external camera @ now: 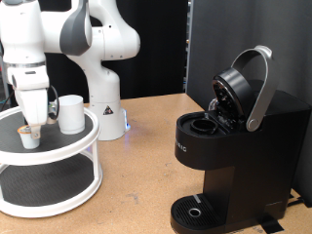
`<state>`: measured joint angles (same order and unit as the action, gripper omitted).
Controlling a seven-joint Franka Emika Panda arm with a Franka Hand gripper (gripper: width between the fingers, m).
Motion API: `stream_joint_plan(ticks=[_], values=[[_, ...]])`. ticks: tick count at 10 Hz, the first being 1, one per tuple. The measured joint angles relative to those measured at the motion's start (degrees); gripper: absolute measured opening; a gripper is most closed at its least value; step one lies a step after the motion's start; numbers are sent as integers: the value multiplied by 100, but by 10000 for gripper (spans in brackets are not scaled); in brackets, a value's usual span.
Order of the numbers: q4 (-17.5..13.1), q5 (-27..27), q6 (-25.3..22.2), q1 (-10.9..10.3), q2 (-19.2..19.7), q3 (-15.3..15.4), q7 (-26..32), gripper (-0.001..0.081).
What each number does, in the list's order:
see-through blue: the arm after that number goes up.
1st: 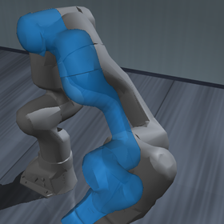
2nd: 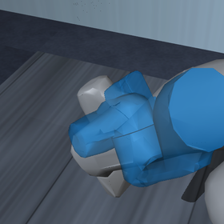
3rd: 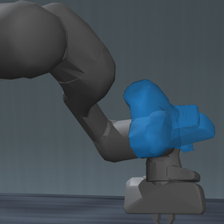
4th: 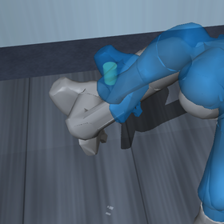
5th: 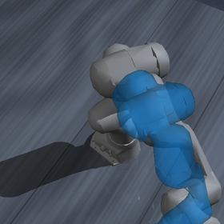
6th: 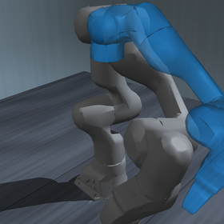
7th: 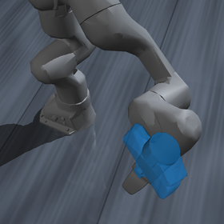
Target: Make a cup of coffee with the keurig machine
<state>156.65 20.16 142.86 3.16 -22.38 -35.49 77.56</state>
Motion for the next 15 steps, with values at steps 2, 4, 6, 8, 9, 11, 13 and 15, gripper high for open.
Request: stream_joint_plan(ticks=[2,4,6,8,9,11,13,15], values=[[40,0,48,0,2,0,-1,805],[48,-2,54,0,5,0,-28,712],[44,-21,54,0,7,6,-70,520],[39,-34,54,0,8,11,-118,442],[37,-36,54,0,8,11,-124,442],[-8,-155,-44,-26,-7,15,-122,442],[-168,-476,-462,-128,-172,23,-45,442],[-403,-700,-1083,-221,-505,47,34,434]])
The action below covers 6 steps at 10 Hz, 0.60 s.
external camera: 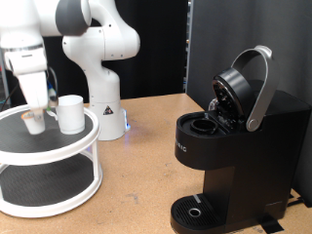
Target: Make a cup of coffee with the keurig machine
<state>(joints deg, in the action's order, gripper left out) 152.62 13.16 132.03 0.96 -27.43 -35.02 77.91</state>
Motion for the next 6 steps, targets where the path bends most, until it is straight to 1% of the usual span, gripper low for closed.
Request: stream_joint_plan(ticks=[2,3,4,5,6], values=[[-217,-89,-582,-24,-362,88,29,434],[-318,-56,-790,-22,-515,158,41,434],[-350,-22,-908,-20,-612,202,45,434],[-341,-26,-907,-19,-595,198,39,434],[-324,-211,-901,-27,-598,193,24,434]])
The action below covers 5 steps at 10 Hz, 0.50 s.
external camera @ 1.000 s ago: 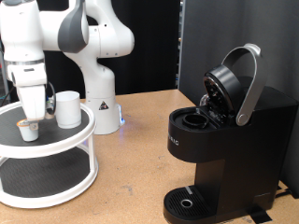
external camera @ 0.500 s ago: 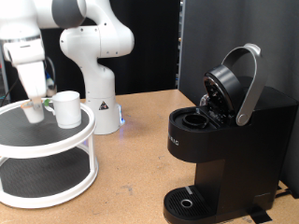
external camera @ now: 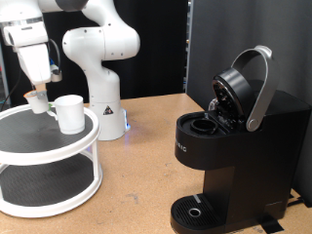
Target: Make a cup of coffee with the keurig machine
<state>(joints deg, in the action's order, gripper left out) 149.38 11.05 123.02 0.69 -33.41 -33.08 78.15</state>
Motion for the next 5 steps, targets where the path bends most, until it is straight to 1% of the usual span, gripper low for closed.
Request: stream_joint_plan(ticks=[1,2,5], values=[[10,-264,0,-33,-17,26,-153,434],[8,-542,0,-101,-40,125,-434,434],[-28,-1106,157,-294,-70,627,-1410,434]])
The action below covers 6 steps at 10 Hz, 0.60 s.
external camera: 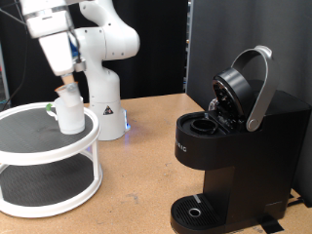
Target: Make a cup of coffee with the keurig machine
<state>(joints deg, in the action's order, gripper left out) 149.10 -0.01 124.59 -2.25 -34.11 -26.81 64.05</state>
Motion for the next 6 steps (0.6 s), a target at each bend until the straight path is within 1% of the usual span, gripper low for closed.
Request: stream_joint_plan(ticks=[2,3,4,6], values=[[-49,-197,197,-125,0,326,-565,434],[-80,-204,206,-141,6,421,-756,434],[-70,-204,195,-140,6,408,-732,434],[-85,-550,153,-200,7,420,-803,434]])
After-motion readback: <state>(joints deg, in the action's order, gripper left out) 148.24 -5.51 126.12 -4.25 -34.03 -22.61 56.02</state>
